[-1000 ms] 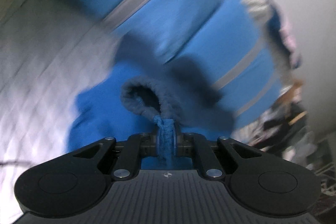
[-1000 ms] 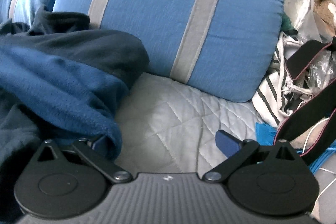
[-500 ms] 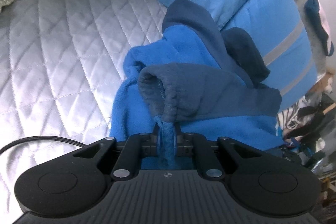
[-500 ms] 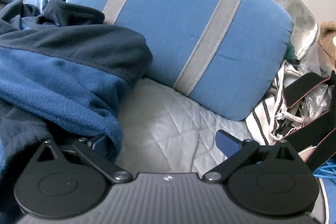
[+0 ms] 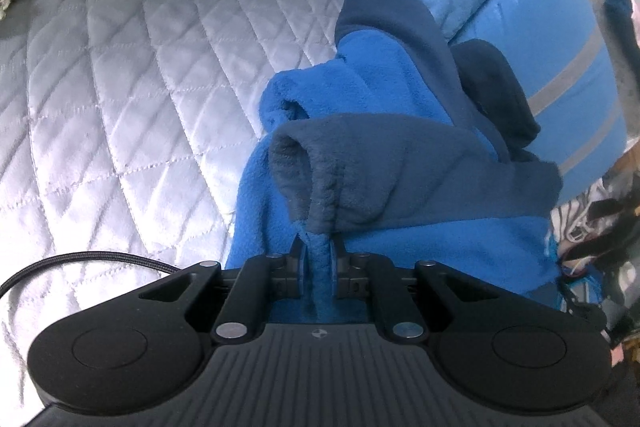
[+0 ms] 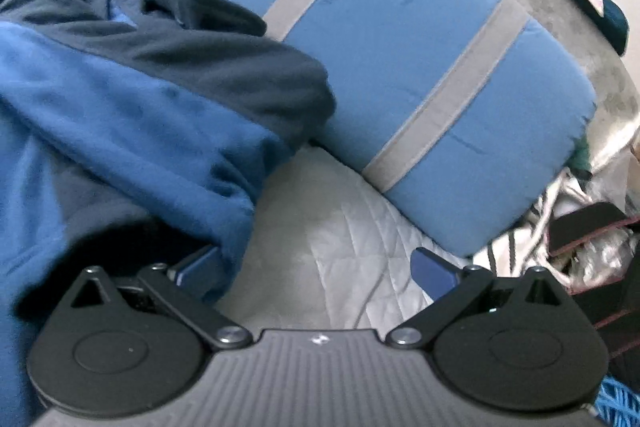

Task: Fold clothes
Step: 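Lower the sleeve cuff onto the folded jacket with the left gripper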

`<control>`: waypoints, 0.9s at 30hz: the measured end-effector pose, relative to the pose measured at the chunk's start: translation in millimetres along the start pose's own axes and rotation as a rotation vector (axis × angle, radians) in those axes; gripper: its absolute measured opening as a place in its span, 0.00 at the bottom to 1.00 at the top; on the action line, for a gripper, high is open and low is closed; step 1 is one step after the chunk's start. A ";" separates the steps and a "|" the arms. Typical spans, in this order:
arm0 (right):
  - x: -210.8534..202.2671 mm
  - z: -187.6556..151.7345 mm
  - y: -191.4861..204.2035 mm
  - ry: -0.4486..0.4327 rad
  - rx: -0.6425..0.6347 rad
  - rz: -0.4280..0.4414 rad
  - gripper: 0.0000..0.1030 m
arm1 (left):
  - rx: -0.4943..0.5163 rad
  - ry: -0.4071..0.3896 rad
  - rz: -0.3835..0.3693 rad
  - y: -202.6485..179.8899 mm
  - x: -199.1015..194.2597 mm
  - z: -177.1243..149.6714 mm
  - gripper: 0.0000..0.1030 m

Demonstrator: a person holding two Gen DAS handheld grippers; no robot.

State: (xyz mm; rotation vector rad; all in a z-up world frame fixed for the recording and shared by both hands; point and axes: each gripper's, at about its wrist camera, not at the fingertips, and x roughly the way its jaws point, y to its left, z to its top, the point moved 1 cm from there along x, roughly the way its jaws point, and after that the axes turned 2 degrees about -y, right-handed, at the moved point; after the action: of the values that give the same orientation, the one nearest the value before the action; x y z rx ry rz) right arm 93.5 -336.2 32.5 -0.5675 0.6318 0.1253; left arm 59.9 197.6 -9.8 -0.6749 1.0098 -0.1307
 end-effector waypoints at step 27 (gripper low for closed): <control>42.6 -68.7 -17.8 0.138 1.185 0.545 0.06 | -0.058 -0.029 -0.040 9.1 0.0 -2.2 0.11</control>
State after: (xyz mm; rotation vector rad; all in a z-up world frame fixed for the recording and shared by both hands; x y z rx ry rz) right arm 96.8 -390.6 -29.8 0.7545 0.8551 0.1952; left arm 56.3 203.8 -15.9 -0.7477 0.9758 -0.1265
